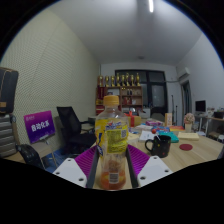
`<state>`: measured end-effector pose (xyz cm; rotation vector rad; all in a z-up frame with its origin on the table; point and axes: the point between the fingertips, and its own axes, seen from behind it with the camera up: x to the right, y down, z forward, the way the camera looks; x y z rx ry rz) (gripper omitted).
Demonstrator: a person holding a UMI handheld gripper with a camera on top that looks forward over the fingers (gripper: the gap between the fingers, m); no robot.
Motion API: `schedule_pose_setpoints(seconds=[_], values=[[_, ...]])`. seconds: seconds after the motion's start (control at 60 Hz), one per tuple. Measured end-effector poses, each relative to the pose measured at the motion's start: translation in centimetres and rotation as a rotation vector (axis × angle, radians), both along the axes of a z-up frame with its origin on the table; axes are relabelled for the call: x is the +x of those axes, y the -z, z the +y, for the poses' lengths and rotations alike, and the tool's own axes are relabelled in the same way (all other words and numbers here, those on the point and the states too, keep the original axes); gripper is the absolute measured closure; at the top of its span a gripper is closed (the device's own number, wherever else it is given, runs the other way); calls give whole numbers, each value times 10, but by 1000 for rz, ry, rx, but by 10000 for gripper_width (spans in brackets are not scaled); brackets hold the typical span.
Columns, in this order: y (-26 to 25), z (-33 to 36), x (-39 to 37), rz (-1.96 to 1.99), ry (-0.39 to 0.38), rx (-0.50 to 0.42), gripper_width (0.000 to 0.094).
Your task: Pour water
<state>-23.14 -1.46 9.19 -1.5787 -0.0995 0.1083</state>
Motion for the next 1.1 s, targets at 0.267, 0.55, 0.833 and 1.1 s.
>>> schedule_pose_setpoints(seconds=[0.267,0.55,0.833,1.1], values=[[0,5,-5,-45,-77,-21,513],[-46,32,-8,648,-304,-212,542],[-73,60,40,1582,-409,-403,543],[-87,58,58,2037,-419,-482,543]])
